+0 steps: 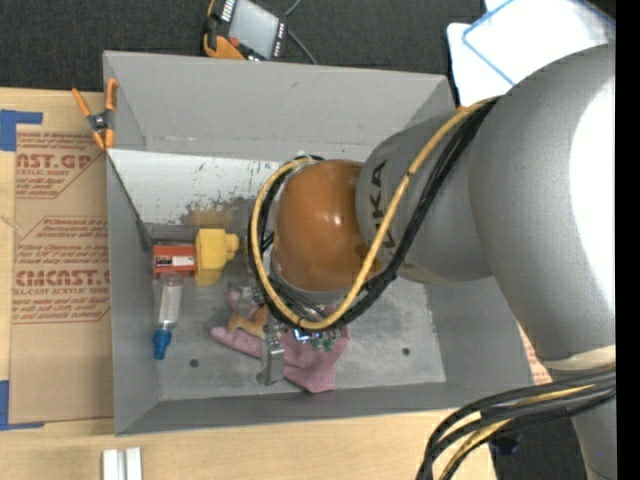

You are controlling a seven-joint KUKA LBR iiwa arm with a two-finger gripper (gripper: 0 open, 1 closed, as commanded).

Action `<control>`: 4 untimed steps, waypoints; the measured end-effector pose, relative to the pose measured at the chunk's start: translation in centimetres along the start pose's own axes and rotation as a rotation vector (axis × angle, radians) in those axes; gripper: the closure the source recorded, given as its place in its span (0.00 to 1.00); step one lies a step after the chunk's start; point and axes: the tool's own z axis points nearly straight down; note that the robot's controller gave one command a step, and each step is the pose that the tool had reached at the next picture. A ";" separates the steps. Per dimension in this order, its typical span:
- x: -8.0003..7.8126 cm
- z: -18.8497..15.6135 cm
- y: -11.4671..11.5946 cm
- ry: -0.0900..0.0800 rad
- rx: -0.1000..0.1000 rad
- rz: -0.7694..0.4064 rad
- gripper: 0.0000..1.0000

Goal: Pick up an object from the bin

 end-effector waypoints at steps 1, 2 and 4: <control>-3.2 -3.2 -0.7 -0.010 -0.001 -0.235 0.00; 1.3 4.4 -3.3 -0.004 -0.002 -0.244 0.00; -0.3 4.4 -2.9 -0.021 -0.002 -0.436 1.00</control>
Offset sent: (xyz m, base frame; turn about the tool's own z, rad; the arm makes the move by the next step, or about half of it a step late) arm -0.0095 -0.0351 -0.0440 -0.2458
